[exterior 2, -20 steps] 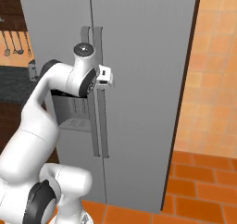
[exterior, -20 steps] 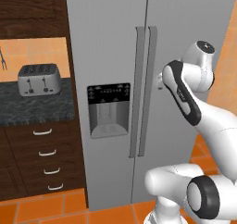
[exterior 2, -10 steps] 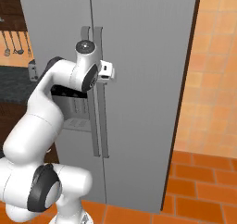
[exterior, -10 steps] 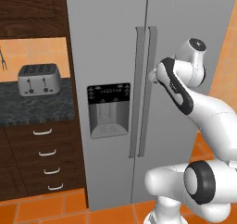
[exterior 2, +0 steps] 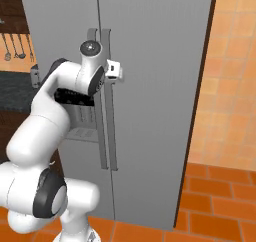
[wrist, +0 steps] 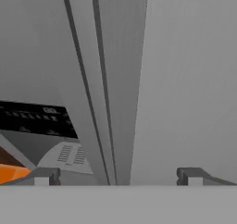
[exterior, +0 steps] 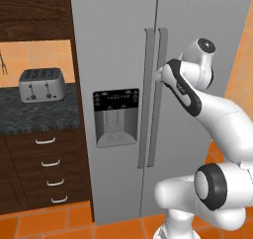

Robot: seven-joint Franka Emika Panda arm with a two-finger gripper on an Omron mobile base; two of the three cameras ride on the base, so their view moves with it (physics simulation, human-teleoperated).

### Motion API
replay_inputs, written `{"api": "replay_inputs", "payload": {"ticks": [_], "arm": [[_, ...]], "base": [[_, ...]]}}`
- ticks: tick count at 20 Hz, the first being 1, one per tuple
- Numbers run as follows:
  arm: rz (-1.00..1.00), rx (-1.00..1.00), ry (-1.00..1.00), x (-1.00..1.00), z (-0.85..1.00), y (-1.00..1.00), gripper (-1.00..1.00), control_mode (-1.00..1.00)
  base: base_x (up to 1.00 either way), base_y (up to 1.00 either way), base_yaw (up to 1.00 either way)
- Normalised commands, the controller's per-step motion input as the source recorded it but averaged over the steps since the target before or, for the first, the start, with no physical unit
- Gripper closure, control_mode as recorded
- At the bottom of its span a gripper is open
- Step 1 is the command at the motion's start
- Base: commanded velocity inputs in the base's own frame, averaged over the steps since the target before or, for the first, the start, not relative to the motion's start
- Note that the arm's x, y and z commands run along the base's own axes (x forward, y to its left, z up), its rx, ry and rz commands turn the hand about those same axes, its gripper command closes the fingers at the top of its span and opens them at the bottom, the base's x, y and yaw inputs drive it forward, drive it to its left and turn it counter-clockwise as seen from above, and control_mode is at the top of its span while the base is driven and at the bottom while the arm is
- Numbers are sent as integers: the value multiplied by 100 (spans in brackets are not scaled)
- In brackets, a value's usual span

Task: Take the strawberry from the fridge and place it on top of the pancake, located on the dining counter.

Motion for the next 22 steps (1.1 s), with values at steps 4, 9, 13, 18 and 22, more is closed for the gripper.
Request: {"api": "replay_inputs", "payload": {"ticks": [4,9,13,18,22], "arm": [[-2,0,-4,32,0,2,-100,-100],[-3,0,0,53,0,0,-100,-100],[0,0,0,37,0,0,-100,-100],[0,0,0,36,0,0,-100,-100],[0,1,0,41,0,0,-100,-100]], "base": [[0,0,0],[0,0,0],[0,0,0],[0,0,0],[0,0,0]]}}
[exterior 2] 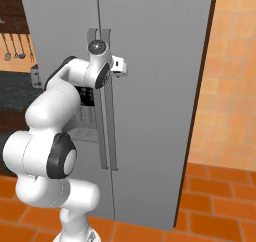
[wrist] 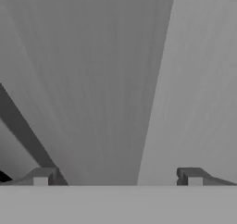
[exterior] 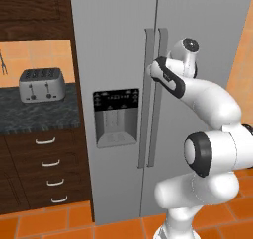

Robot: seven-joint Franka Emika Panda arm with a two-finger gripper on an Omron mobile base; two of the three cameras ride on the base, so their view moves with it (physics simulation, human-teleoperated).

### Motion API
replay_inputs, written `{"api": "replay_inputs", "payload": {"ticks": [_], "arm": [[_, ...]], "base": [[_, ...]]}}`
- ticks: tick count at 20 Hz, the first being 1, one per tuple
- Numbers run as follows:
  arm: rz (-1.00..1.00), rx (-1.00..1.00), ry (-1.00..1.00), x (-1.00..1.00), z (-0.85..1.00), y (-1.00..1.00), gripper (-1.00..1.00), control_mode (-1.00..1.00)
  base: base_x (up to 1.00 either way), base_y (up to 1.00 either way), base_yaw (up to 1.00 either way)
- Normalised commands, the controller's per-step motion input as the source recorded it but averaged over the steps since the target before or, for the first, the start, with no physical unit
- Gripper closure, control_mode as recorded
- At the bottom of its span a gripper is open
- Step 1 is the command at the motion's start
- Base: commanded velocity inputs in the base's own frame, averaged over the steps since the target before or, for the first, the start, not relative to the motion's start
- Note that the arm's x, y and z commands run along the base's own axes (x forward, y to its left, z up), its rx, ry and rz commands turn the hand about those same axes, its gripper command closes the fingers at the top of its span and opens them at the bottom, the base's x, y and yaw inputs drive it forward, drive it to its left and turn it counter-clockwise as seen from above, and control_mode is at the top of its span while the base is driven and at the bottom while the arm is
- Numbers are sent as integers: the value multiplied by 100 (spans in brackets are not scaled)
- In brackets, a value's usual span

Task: Take the strawberry from the fridge and place it on top of the pancake, located on the dining counter.

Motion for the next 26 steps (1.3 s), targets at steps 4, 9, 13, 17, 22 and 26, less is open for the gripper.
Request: {"api": "replay_inputs", "payload": {"ticks": [4,9,13,17,22,26], "arm": [[0,2,-5,33,-6,0,-100,-100],[0,0,-17,18,-11,0,-100,-100],[0,0,-30,8,-30,1,-100,-100],[0,0,-16,46,-22,19,-100,-100],[0,0,-5,70,-16,39,-100,-100],[0,0,0,81,-22,38,-100,-100]], "base": [[0,0,0],[0,0,0],[0,0,0],[0,0,0],[0,0,0],[0,0,0]]}}
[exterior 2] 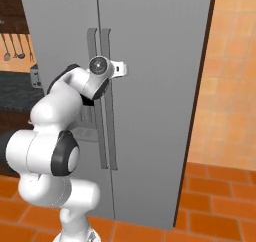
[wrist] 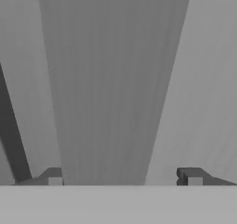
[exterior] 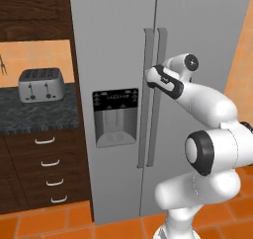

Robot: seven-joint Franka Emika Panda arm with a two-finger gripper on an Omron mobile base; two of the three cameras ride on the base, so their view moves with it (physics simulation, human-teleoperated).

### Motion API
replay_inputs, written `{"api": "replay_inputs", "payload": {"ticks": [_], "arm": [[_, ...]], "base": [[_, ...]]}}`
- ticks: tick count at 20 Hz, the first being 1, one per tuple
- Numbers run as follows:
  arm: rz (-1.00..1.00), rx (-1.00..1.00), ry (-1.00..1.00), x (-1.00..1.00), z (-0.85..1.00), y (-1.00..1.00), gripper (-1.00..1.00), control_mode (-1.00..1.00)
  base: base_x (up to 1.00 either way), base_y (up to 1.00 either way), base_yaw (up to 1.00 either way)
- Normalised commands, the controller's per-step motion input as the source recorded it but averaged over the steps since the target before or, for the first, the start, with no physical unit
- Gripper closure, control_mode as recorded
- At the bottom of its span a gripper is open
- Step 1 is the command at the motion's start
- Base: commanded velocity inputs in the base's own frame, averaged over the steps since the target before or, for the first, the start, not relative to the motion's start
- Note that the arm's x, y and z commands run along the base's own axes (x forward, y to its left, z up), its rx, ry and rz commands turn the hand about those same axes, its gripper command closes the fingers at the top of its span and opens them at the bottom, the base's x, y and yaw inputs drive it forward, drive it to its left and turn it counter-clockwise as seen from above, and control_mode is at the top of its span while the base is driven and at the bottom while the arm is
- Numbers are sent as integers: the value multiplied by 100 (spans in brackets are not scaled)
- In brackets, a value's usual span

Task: Take the strawberry from the fridge and place it on top of the pancake, located on the dining counter.

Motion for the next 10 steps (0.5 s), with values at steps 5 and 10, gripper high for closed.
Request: {"api": "replay_inputs", "payload": {"ticks": [5,10], "arm": [[0,0,0,36,-26,14,100,-100],[0,0,0,-12,-6,-13,100,-100]], "base": [[0,0,0],[0,0,0]]}}
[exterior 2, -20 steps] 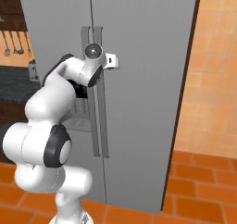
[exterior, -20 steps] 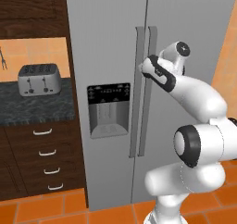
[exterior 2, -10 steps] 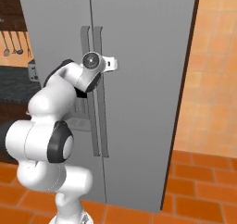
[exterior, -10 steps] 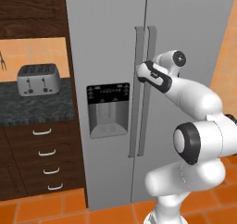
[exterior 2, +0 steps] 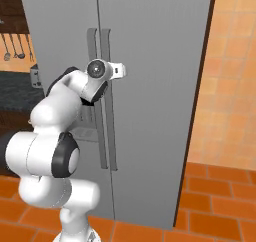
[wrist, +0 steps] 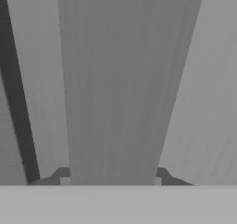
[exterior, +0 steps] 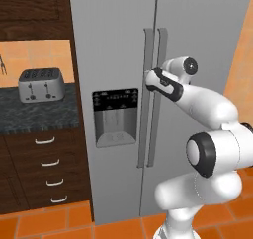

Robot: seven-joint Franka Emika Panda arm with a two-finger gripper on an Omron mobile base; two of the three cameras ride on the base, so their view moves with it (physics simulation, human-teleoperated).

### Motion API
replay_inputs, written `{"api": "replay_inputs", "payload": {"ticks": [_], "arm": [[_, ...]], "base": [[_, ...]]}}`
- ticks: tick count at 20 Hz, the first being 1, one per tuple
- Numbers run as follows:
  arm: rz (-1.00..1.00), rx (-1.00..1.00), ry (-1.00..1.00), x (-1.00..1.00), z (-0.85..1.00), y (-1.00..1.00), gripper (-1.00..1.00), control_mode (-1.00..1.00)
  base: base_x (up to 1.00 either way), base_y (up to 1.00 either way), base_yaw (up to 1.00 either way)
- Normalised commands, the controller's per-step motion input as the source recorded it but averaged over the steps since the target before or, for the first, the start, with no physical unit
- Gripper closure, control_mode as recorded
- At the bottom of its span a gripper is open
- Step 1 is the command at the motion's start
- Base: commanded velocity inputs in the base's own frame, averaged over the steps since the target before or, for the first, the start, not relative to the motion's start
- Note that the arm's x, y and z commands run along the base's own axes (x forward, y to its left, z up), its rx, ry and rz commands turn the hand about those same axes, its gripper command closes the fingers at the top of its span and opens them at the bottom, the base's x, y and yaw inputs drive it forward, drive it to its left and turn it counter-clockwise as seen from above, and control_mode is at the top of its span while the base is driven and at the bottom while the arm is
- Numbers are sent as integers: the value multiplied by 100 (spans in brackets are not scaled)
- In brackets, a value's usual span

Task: Take the strawberry from the fridge and place it on top of the pancake, located on the dining counter.

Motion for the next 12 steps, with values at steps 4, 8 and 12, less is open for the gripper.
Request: {"api": "replay_inputs", "payload": {"ticks": [4,8,12], "arm": [[-2,0,0,-73,0,-64,100,-100],[-5,1,1,-96,0,-83,100,-100],[-7,2,5,-100,0,-91,100,-100]], "base": [[0,0,0],[0,0,0],[0,0,0]]}}
